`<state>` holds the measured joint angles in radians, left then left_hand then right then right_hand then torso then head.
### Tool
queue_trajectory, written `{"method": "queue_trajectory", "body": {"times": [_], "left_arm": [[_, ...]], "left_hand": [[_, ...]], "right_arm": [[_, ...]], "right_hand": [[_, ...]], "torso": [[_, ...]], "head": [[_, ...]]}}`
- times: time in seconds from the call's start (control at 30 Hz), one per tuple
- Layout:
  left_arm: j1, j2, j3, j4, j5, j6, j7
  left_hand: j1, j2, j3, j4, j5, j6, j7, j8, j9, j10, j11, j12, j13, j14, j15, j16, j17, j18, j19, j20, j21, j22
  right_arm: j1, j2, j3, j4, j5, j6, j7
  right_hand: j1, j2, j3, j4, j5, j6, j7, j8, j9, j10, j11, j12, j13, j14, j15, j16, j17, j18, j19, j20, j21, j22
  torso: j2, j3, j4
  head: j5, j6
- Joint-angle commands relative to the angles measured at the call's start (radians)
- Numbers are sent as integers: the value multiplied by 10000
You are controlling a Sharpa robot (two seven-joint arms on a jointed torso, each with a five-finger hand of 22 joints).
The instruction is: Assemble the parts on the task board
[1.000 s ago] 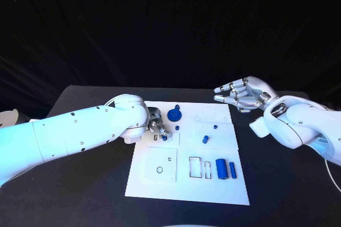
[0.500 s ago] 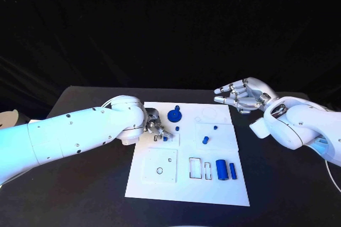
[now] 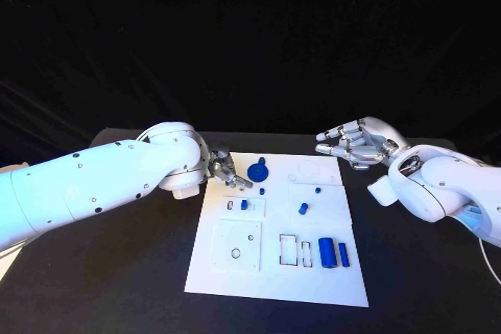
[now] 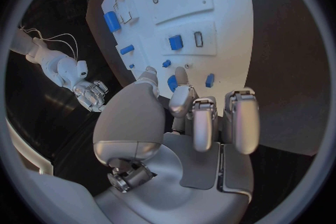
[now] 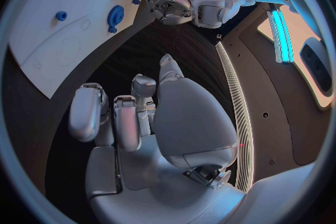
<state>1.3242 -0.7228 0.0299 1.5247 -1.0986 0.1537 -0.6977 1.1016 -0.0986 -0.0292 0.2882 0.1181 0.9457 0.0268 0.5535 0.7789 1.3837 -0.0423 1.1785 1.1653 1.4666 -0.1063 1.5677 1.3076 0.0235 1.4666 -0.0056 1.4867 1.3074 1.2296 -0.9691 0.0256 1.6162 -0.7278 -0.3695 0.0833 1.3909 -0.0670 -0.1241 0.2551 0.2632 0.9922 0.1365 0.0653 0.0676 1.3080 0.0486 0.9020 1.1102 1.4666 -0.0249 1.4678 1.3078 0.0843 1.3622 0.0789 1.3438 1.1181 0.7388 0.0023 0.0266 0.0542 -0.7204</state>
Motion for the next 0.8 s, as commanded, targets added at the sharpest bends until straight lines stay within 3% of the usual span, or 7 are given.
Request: {"method": "queue_trajectory", "body": {"times": [0.03,0.17,0.37,0.5,0.8], "left_arm": [[275,60,44,-308,473,953,-446],[593,364,60,-1180,366,1360,-384],[756,959,7,-2564,-200,1604,-183],[763,1280,-123,-3190,-325,1807,-58],[621,1766,-311,-3933,-382,2145,66]], "left_hand": [[391,41,-61,-4,-20,-198,152,-348,-294,-176,120,-162,-170,1042,143,31,2632,54,620,168,-110,1545],[544,126,-120,12,-18,-221,239,-602,-566,-181,193,-134,-169,1042,210,31,2632,58,619,248,-126,1540],[533,227,-204,32,-27,-195,281,-767,-773,-174,232,-108,-165,1042,248,31,2632,68,609,294,-159,1510],[481,334,-285,31,-43,53,233,-727,-852,-102,204,0,-81,1042,238,31,2632,50,644,305,-91,1592],[387,539,-381,40,-49,321,147,-626,-855,10,132,168,67,1042,187,31,2632,20,694,273,9,1711]], "right_arm": [[-18,33,-9,-40,-28,179,9],[-25,58,-14,-78,-25,174,8],[-29,109,-17,-119,-24,178,24],[-33,137,-18,-137,-24,188,34],[-50,177,-19,-171,-24,210,52]], "right_hand": [[27,30,-46,-40,-40,14,15,34,10,-72,14,-46,-9,629,4,-55,891,69,-64,20,-55,-7],[25,36,-48,-39,-41,15,15,35,11,-72,14,-47,-12,629,4,-55,893,69,-62,20,-54,-3],[34,50,-46,-45,-33,16,14,36,11,-74,13,-51,-19,629,3,-57,891,70,-65,20,-61,-13],[37,52,-46,-47,-32,16,14,36,11,-75,12,-53,-21,629,3,-57,891,71,-66,20,-62,-14],[50,67,-44,-55,-21,17,13,37,12,-73,11,-48,-22,629,2,-59,890,70,-64,19,-63,-14]], "torso": [[9,-3,-11],[4,8,-1],[29,-21,-18],[29,-16,-15],[26,-11,-27]], "head": [[2,22],[0,31],[32,48],[43,39],[54,6]]}}
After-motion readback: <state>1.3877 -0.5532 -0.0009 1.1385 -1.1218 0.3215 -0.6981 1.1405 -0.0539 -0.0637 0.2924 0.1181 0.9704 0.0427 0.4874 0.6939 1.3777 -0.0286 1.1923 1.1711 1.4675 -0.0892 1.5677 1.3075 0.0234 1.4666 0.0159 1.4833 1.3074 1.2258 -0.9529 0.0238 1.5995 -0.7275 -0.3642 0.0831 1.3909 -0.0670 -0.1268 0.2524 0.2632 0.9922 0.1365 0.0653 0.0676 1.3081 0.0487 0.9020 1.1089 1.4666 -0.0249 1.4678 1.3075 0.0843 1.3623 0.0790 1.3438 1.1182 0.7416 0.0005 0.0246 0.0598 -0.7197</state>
